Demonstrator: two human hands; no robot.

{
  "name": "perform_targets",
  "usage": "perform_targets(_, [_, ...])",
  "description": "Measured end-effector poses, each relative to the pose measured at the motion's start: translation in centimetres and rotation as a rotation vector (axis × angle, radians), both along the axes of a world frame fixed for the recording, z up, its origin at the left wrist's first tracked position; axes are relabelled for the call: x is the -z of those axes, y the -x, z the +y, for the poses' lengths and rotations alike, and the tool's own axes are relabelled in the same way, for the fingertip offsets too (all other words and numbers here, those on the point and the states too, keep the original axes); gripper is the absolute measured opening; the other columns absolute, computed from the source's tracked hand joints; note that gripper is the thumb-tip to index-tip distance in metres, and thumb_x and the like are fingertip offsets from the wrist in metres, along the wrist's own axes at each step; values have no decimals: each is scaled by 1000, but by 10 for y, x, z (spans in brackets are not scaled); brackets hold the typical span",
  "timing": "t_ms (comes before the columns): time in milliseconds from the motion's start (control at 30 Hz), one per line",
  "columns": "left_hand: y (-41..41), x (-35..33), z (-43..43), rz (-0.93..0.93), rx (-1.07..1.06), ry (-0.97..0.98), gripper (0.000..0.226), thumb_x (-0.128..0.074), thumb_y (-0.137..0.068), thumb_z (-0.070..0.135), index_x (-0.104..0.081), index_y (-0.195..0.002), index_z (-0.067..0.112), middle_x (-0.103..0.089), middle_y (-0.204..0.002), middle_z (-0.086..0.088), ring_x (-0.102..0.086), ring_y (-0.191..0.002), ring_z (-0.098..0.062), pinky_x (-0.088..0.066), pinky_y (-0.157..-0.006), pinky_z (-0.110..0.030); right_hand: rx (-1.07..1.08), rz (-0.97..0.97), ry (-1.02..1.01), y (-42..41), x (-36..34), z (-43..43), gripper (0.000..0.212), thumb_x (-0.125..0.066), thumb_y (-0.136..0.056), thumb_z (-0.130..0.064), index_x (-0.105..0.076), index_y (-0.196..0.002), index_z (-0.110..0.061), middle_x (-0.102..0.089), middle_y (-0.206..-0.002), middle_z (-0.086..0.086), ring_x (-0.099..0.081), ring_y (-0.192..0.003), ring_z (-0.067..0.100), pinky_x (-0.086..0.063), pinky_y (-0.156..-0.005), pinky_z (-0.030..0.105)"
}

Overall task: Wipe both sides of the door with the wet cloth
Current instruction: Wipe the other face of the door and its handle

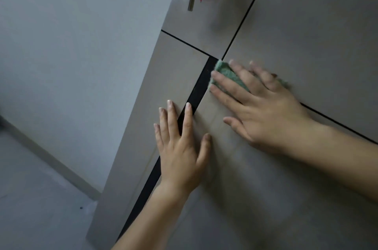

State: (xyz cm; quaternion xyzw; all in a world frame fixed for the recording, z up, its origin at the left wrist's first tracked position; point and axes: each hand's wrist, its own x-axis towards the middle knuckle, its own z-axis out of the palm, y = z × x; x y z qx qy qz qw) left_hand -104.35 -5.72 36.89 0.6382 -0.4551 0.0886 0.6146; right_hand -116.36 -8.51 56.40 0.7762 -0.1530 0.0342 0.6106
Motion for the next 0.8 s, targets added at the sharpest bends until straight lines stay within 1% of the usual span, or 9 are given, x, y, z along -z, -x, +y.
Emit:
perform_targets(67, [-4,4,2,-19,-3,8,75,-40,-97,56,-20,-163,27,1,-173,-6,8,-159,-25,-12,-126,-58,-45,-22,9,-60,-6,-7,67,-26,-103,-51,-25,-161,-17,-14,-170,6,-11,-156,36,-8,-126,52])
perform_targets(167, [-11,8,4,-55,-1,3,73,-42,-98,53,-23,-163,25,-2,-173,-7,5,-159,-26,-19,-124,-59,-4,3,15,-119,-11,-12,68,-17,-104,-52,-16,-163,-18,-5,-171,5,-2,-157,35,1,-126,52])
perform_targets(267, [-13,9,5,-99,-16,-18,73,-43,-98,51,-24,-163,23,-4,-172,-10,3,-159,-29,-19,-123,-60,1,47,30,-82,-6,-9,69,-22,-103,-52,-22,-162,-16,-10,-171,7,-7,-157,35,-8,-126,54])
perform_targets(400, [-14,14,0,-145,-39,-19,75,-44,-98,51,-20,-163,22,-4,-172,-13,1,-159,-33,-12,-123,-57,-15,52,-20,-3,11,4,70,-33,-104,-52,-20,-162,-16,-10,-171,7,-11,-157,35,-20,-123,55])
perform_targets(467, [-17,19,-3,-172,-50,3,75,-43,-98,53,-21,-162,21,-5,-172,-14,-2,-159,-34,-12,-123,-57,-15,54,-16,-11,9,3,70,-33,-104,-52,-21,-162,-16,-12,-171,6,-13,-156,34,-20,-123,54])
perform_targets(600, [-30,31,-7,-145,-63,19,79,-37,-100,62,-13,-163,22,-5,-171,-18,-2,-159,-36,-10,-126,-55,-59,108,21,-106,0,-15,68,-27,-102,-54,-30,-160,-17,-18,-169,7,-16,-156,35,-13,-125,53])
perform_targets(667, [-36,37,-7,-130,-66,19,80,-33,-101,64,-11,-164,21,-7,-170,-20,-3,-158,-38,-10,-126,-55,-52,186,33,-139,-2,-22,71,-20,-101,-55,-27,-160,-16,-15,-170,7,-12,-156,35,-9,-125,52])
perform_targets(733, [-38,44,-8,-118,-47,24,80,-33,-101,63,-12,-163,18,-7,-170,-21,-4,-158,-39,-10,-126,-56,-47,304,19,-130,-6,-25,72,-19,-102,-55,-23,-162,-16,-11,-170,7,-8,-157,35,-10,-126,53])
perform_targets(800, [-38,51,-8,-101,-33,12,80,-37,-101,60,-12,-163,17,-6,-170,-21,-4,-158,-40,-11,-126,-56,-60,439,-37,-94,-11,-20,71,-26,-103,-54,-23,-161,-14,-12,-170,7,-7,-157,35,-13,-125,54])
